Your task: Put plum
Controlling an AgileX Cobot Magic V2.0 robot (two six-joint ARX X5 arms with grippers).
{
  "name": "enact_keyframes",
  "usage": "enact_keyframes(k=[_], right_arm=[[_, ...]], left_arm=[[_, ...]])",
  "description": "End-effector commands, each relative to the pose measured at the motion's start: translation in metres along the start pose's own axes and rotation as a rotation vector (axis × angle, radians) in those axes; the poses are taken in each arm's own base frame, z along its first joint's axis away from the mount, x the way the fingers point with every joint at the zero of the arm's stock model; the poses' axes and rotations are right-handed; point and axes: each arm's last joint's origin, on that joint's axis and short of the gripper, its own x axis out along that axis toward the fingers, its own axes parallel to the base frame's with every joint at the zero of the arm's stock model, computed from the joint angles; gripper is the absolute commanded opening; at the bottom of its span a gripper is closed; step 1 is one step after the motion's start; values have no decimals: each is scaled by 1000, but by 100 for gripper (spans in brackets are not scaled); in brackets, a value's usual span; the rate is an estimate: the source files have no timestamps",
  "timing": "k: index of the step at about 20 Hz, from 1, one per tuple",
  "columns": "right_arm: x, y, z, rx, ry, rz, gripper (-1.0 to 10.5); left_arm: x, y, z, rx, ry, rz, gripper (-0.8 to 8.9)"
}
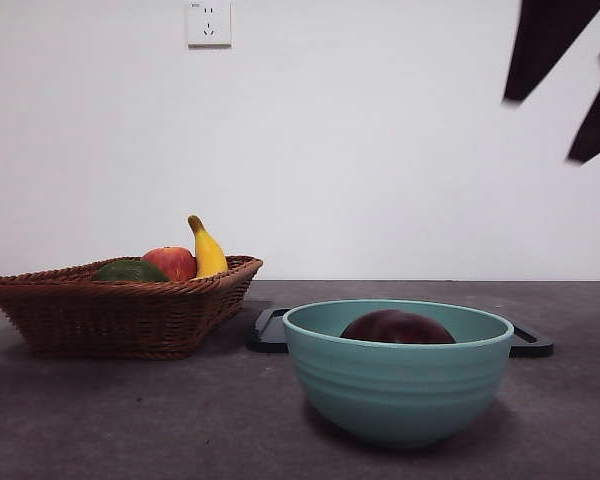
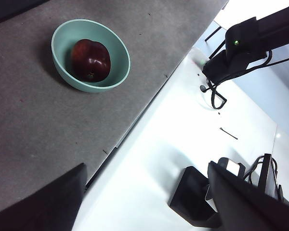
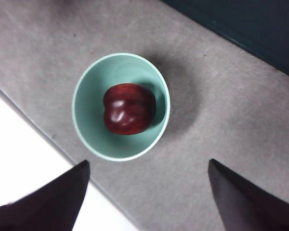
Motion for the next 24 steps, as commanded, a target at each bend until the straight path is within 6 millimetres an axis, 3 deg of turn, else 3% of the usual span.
enact_keyframes(k=[1,12,21,24], right_arm=[[16,2,13,-38,23,-26,345],[85,7,36,-123,122,-123,215],[122,-1,32,-117,192,-125,209],[127,-4,26,-113,204,-125,145]], left_arm=[[-1,-1,3,29,-12,-7,402],[-1,-1,3,28,-11,-7,402],[-1,-1,3,28,-11,-7,402],[-1,-1,3,31,-14,-6,402]])
